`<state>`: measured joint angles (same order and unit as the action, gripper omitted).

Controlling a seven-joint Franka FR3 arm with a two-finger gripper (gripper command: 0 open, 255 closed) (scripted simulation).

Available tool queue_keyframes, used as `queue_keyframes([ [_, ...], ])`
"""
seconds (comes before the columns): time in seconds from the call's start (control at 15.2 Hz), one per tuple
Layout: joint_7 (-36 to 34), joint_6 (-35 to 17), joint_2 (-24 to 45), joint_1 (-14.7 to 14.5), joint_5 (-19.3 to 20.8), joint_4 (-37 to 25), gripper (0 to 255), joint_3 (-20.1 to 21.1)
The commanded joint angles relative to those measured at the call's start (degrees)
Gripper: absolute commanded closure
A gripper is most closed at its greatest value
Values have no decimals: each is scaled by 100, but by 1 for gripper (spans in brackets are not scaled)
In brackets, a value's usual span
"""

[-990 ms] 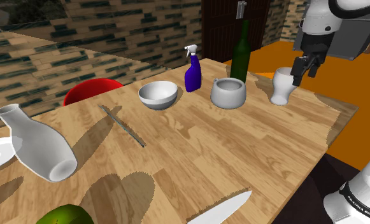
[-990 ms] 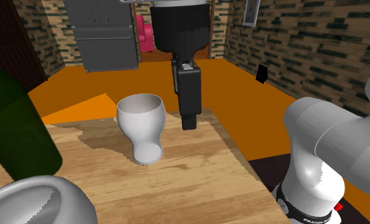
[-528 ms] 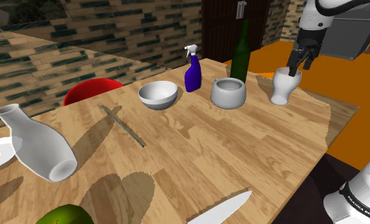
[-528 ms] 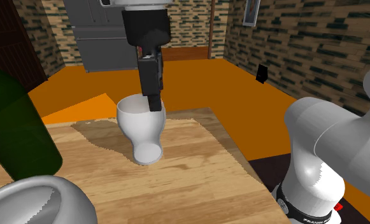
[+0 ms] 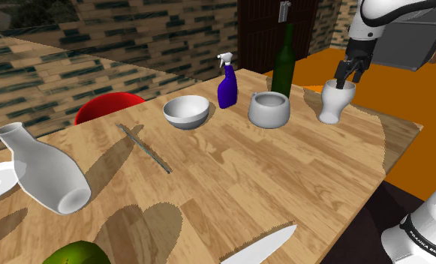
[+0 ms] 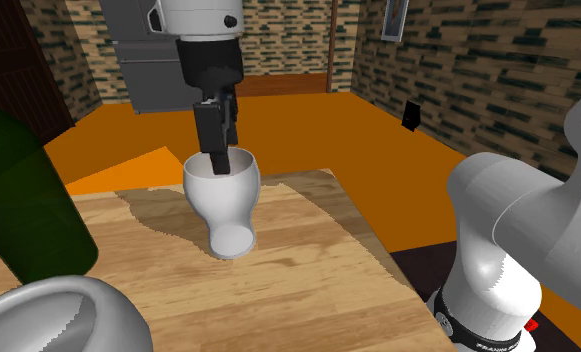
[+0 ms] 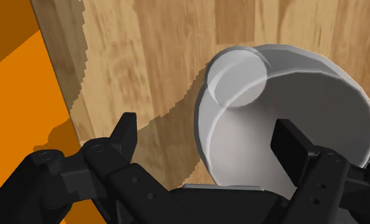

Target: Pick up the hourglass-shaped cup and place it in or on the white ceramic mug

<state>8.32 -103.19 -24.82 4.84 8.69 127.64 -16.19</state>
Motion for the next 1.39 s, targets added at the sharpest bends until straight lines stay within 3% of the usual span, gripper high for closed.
queue_keyframes([
  [0.0,8,-156,3,12,15,147,0,-25],
  [0.66,7,-277,13,17,24,258,0,-38],
  [0.73,7,-277,13,17,24,258,255,-38],
  [1.32,6,-278,12,16,24,260,255,-39],
])
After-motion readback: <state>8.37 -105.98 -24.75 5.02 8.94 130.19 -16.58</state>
